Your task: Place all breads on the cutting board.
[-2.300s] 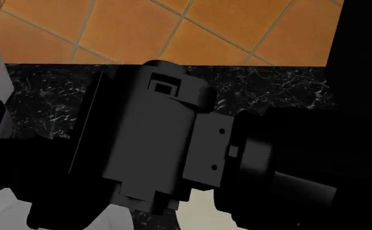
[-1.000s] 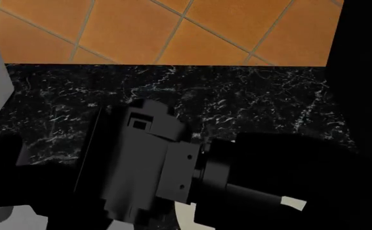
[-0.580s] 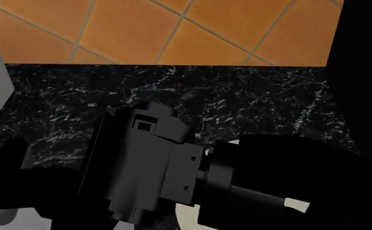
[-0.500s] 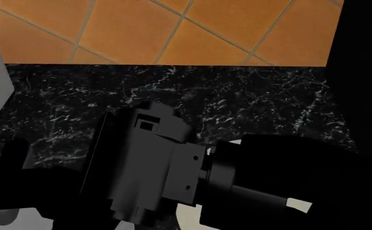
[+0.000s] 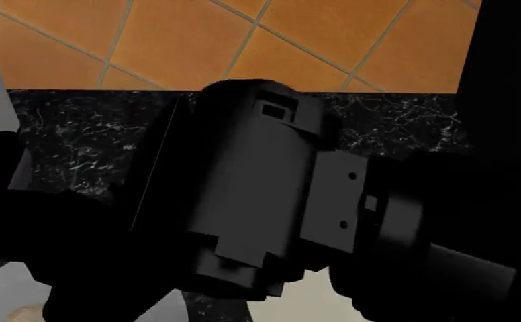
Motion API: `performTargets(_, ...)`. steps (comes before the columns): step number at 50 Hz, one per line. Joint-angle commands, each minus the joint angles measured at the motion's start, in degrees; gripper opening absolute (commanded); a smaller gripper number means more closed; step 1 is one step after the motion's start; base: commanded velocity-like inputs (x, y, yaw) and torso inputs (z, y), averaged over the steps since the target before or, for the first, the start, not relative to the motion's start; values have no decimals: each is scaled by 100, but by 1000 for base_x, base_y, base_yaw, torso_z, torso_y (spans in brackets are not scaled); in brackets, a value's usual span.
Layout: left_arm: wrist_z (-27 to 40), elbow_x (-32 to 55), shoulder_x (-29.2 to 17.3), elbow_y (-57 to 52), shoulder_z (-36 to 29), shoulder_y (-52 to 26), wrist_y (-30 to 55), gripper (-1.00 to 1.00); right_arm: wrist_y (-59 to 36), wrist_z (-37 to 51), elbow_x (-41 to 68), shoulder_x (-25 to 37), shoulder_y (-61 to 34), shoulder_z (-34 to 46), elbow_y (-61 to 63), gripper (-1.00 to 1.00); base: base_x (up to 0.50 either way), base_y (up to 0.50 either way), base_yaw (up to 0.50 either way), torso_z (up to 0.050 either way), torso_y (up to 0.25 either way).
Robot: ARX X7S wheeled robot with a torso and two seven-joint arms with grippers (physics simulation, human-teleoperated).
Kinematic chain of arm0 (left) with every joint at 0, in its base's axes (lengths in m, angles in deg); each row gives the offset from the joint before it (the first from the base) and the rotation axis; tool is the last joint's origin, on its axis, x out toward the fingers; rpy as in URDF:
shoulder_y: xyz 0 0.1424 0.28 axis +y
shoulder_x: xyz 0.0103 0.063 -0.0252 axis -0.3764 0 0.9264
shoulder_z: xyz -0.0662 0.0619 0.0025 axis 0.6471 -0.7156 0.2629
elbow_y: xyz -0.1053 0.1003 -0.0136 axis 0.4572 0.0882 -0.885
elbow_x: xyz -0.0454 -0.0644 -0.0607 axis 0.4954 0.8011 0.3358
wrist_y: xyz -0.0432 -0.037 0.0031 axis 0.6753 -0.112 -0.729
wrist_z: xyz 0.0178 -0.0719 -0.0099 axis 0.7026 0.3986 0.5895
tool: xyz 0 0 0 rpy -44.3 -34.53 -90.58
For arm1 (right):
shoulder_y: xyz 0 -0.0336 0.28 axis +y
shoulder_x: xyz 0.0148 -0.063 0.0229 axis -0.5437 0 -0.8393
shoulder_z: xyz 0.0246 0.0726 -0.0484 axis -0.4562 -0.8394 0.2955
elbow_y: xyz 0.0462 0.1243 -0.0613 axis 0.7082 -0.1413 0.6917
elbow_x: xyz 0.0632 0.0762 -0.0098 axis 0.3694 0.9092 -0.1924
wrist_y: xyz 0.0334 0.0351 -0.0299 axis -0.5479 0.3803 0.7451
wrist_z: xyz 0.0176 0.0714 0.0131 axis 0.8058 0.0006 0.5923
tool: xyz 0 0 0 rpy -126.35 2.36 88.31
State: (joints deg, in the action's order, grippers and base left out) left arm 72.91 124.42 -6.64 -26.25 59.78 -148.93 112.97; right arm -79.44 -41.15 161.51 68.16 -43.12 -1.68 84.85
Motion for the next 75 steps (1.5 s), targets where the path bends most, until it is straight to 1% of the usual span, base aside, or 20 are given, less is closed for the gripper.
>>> performTargets(1, -92, -48, 106, -10, 104, 44, -107, -100, -445, 1923, 1346, 580, -402, -1411, 753, -100, 0, 0, 0, 0, 0)
performTargets(5, -117, -51, 107, -11, 107, 48, -114, -100, -381, 2855, 2000, 809, -396, -1651, 1025, -100, 0, 0, 0, 0, 0)
performTargets(10, -178, -67, 109, -15, 114, 53, -116, -100, -217, 3658, 2471, 1068, -324, -1775, 1296, -100, 0, -1, 0, 0, 0)
performTargets(13, -172, -59, 107, -13, 108, 49, -115, -100, -107, 4109, 2772, 1250, -430, -1904, 1472, -100, 0, 0, 0, 0, 0)
performTargets(18, -147, -18, 107, -3, 115, 69, -153, -100, 42, 5223, 3241, 1656, -682, -1964, 1958, -100, 0, 0, 0, 0, 0)
performTargets(28, -84, 70, 129, 7, 215, 218, -374, -100, 799, 6886, 3705, 2268, -605, -2204, 2804, -100, 0, -1, 0, 0, 0)
performTargets(30, -116, 45, 138, -3, 247, 253, -416, -100, 1058, 7077, 3676, 2389, -448, -2353, 2989, -100, 0, 0, 0, 0, 0)
performTargets(33, -112, 16, 142, -14, 266, 275, -448, -100, 1326, 7219, 3244, 2509, -44, -2483, 3255, -100, 0, 0, 0, 0, 0)
performTargets(39, -94, -19, 146, -28, 291, 306, -496, -100, 1351, 7941, 2305, 2713, 241, -2434, 3557, -100, 0, 0, 0, 0, 0)
performTargets(44, -118, -166, 164, -77, 362, 375, -582, -100, 1535, 8246, 1495, 2851, 581, -2503, 3800, -100, 0, 0, 0, 0, 0)
performTargets(47, -129, -269, 173, -110, 399, 411, -626, -100, 1473, 8799, 1395, 2848, 557, -2466, 3842, -100, 0, 0, 0, 0, 0)
performTargets(49, -132, -271, 174, -111, 403, 418, -635, -100, 1466, 8840, 1383, 2843, 549, -2461, 3850, -100, 0, 0, 0, 0, 0)
performTargets(50, -178, -319, 189, -127, 441, 455, -682, -100, 1848, 9699, 2242, 3678, -252, -2634, 4710, -100, 0, 0, 0, 0, 0)
performTargets(51, -158, -342, 187, -133, 442, 458, -685, -100, 1885, 10195, 3102, 3684, -237, -2582, 4795, -100, 0, -3, 0, 0, 0)
performTargets(52, -181, -391, 191, -148, 455, 466, -694, -100, 1883, 10189, 3363, 3694, -121, -2552, 4821, -100, 0, -3, 0, 0, 0)
performTargets(53, -207, -527, 182, -186, 441, 437, -649, -100, 1846, 10142, 3143, 3666, 27, -2503, 4763, -100, 0, -3, 0, 0, 0)
performTargets(57, -172, -473, 193, -172, 469, 482, -714, -100, 1837, 9984, 2623, 3620, 296, -2495, 4709, -100, 0, -1, 0, 0, 0)
performTargets(63, -75, -335, 196, -138, 475, 511, -772, -100, 1922, 10162, 2506, 3734, 406, -2549, 4913, -100, 0, 33, 0, 0, 0)
performTargets(67, -87, -317, 198, -133, 478, 516, -782, -100, 1928, 10061, 2165, 3684, 602, -2522, 4847, -100, -251, 482, 0, 0, 0)
performTargets(75, -120, -374, 204, -150, 498, 538, -810, -100, 1966, 10200, 2375, 3749, 536, -2533, 4980, -100, -336, 465, 0, 0, 0)
